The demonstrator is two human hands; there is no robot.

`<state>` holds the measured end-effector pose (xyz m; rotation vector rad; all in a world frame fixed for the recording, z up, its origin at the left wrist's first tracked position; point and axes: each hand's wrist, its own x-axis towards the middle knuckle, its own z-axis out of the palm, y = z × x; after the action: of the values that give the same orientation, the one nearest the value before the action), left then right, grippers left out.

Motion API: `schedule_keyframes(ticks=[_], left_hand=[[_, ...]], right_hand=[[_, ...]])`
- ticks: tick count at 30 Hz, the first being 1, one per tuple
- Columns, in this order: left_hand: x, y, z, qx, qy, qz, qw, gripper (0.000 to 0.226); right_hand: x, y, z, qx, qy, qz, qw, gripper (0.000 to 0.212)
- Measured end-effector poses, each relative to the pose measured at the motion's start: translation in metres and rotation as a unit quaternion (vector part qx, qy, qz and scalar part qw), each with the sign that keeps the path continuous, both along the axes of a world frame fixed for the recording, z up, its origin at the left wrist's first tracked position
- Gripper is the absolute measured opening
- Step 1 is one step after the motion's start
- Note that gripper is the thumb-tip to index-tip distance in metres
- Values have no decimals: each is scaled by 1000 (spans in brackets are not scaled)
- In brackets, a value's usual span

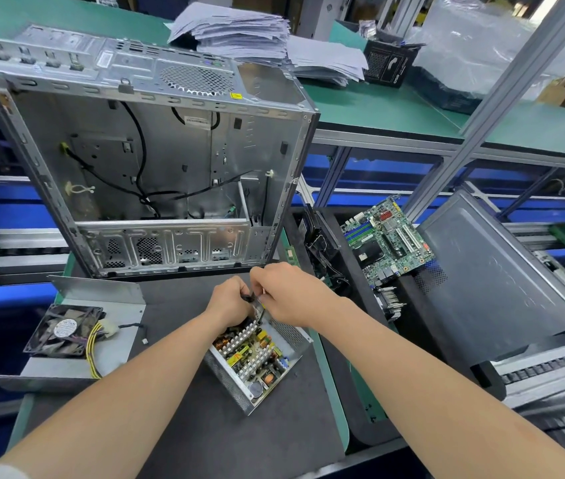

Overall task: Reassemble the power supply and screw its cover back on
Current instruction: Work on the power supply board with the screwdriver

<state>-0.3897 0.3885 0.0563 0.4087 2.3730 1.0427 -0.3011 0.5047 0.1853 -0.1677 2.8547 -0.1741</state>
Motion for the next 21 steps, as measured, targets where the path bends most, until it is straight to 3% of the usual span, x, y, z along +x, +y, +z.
schedule_keyframes(ticks=[3, 5, 9, 11, 14, 19, 21], left_hand=[[0, 0, 1, 4, -13, 11, 1000, 29], [1, -1, 2, 5, -18, 13, 1000, 29], [2, -1, 5, 4, -9, 6, 1000, 23], [3, -1, 7, 6, -5, 1, 1000, 25], [3, -2, 8, 9, -8, 5, 1000, 27], [2, -3, 8, 9, -10, 10, 1000, 31], [2, -4, 8, 10, -10, 5, 1000, 33]], right_hand=[[-2, -4, -4, 74, 17, -31, 997, 26], [-1, -5, -6, 73, 23, -47, 996, 32], [6, -1, -2, -2, 21, -3, 1000, 17], [8, 1, 0, -4, 4, 41, 999, 14], [5, 1, -2, -4, 11, 27, 1000, 8], [0, -2, -8, 54, 40, -16, 998, 32], [3, -2, -10, 17, 39, -13, 999, 26]])
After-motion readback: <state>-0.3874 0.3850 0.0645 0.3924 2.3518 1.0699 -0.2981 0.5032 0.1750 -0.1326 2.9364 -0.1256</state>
